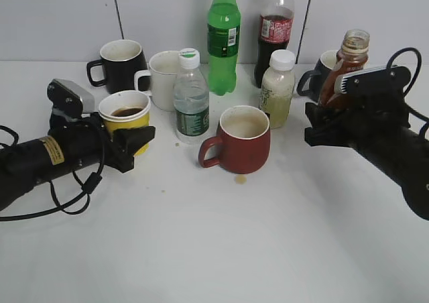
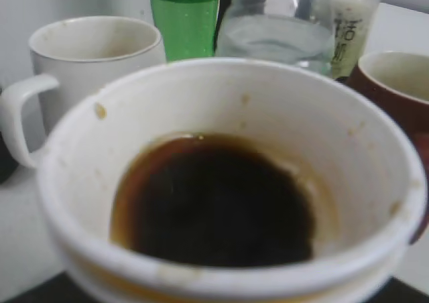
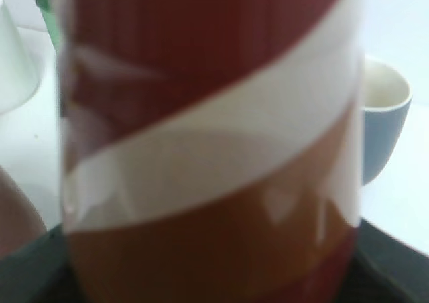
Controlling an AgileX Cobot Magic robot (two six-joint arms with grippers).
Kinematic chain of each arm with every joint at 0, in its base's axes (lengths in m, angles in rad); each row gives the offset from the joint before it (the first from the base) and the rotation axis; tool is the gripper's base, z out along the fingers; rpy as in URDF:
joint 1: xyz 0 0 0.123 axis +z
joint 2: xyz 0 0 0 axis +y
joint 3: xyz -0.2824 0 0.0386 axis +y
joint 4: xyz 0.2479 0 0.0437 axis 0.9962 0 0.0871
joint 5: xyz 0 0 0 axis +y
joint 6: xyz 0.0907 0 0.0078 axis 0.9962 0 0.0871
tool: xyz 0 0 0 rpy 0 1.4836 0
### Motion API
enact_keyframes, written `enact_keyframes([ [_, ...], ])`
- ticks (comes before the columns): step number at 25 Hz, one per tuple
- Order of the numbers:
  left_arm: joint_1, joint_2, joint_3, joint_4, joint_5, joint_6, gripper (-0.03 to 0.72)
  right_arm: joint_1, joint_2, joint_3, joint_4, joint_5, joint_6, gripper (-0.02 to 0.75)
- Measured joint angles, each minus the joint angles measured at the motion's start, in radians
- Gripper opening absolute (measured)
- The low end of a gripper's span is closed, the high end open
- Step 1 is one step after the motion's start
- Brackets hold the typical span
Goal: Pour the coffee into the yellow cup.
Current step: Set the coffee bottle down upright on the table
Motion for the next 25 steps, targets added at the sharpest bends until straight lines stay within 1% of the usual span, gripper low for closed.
enact_keyframes([
  [6, 0.000, 0.081, -0.056, -0.008, -0.007, 0.009, 0.380, 0.000, 0.088, 0.001, 0.000, -0.062, 0.000, 0.504],
  [11, 0.000, 0.120, -0.091, -0.009, -0.006, 0.013, 0.380, 0.000, 0.161, 0.001, 0.001, -0.151, 0.000, 0.504],
  [18, 0.000, 0.149, -0.123, -0.012, 0.017, 0.043, 0.388, 0.000, 0.190, 0.001, 0.001, -0.163, 0.000, 0.504],
  [21, 0.000, 0.151, -0.132, -0.015, 0.025, 0.046, 0.437, 0.000, 0.190, 0.001, 0.001, -0.163, 0.000, 0.504],
  [25, 0.000, 0.178, -0.134, -0.037, 0.033, 0.047, 0.526, 0.000, 0.190, 0.001, 0.001, -0.163, 0.000, 0.504],
])
